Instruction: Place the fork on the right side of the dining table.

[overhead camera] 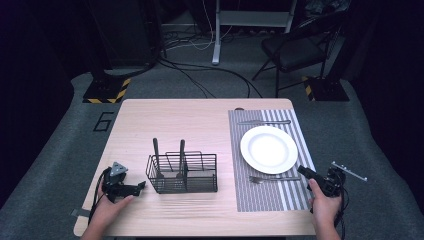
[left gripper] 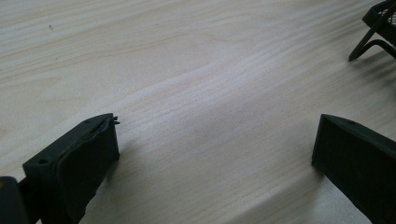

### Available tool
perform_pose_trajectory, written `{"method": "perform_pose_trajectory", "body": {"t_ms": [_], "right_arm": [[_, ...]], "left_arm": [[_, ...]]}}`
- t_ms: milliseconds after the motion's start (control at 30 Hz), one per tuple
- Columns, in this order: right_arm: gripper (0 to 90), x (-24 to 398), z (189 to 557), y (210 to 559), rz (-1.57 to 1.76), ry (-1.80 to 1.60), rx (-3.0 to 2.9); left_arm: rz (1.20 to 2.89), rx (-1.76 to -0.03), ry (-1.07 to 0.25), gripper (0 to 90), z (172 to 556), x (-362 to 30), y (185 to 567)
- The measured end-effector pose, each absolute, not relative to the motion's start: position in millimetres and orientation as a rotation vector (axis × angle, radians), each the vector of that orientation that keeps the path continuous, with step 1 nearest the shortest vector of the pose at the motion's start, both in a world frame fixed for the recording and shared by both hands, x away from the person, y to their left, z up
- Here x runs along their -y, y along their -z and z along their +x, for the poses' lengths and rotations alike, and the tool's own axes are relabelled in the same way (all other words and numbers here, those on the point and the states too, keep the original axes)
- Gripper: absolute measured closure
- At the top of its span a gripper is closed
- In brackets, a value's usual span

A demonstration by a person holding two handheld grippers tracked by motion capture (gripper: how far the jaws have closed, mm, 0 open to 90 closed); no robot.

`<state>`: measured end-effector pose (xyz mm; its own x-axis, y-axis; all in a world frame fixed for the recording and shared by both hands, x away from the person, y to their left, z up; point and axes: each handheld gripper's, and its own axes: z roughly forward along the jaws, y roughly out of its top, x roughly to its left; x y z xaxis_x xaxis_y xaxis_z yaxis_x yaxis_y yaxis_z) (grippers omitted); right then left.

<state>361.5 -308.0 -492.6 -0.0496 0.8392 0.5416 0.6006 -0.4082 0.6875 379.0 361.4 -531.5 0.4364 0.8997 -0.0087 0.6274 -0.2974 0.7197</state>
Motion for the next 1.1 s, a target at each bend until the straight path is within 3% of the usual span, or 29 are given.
{"method": "perform_pose_trajectory", "body": {"t_ms": [533,1100], "right_arm": [[47.6,240,368,447,1.614,-1.321,-1.918],[42.4,183,367,457,1.294,-1.277,-2.196]], "left_arm": [[2.04,-1.279,-0.53,0.2,379,-362,531],[2.037,-1.279,-0.532,0.2,379,-362,531]]}}
